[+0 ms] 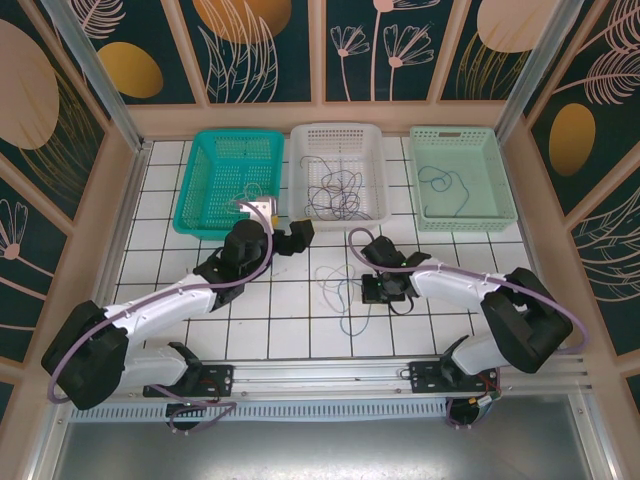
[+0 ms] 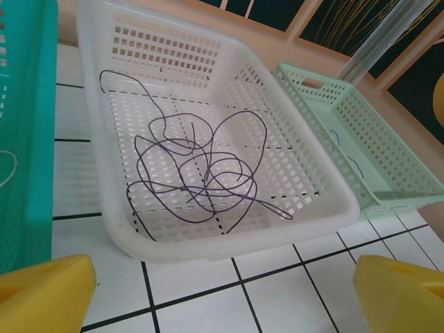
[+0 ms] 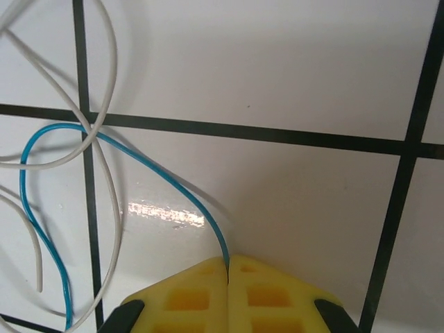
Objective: Untangle the cables
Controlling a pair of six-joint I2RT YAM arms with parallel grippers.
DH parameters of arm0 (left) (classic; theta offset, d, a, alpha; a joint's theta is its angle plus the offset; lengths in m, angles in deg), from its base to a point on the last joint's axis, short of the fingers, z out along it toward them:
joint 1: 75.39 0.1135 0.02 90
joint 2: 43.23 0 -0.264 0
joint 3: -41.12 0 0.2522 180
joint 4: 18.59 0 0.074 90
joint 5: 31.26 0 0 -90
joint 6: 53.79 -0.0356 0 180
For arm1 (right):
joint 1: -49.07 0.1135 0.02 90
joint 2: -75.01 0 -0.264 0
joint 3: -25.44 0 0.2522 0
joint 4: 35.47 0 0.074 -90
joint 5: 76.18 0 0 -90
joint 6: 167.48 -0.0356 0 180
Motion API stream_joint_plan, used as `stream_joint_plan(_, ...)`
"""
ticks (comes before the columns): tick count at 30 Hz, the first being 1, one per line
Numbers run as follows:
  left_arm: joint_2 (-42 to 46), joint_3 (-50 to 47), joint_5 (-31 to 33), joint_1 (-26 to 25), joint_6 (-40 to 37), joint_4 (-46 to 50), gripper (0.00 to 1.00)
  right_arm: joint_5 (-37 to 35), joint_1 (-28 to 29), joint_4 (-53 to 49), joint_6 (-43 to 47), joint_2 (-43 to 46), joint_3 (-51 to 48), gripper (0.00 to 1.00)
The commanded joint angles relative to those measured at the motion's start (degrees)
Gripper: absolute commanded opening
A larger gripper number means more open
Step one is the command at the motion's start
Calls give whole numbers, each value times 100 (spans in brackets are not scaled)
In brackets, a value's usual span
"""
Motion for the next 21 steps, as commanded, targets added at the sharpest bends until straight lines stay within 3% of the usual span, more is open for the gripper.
stream_joint_plan(1,105,-35,61,-27,34,-54,95,-450,6,39,112,270,46,0)
stream_joint_plan(11,-260,6,-547,-160,-33,-262,95,-1583,160,-380,772,1995,203,0)
stream_joint_plan(21,-775,308,-1294,-499,-468,-628,91,-2020,181,-68,949,3241,133,0)
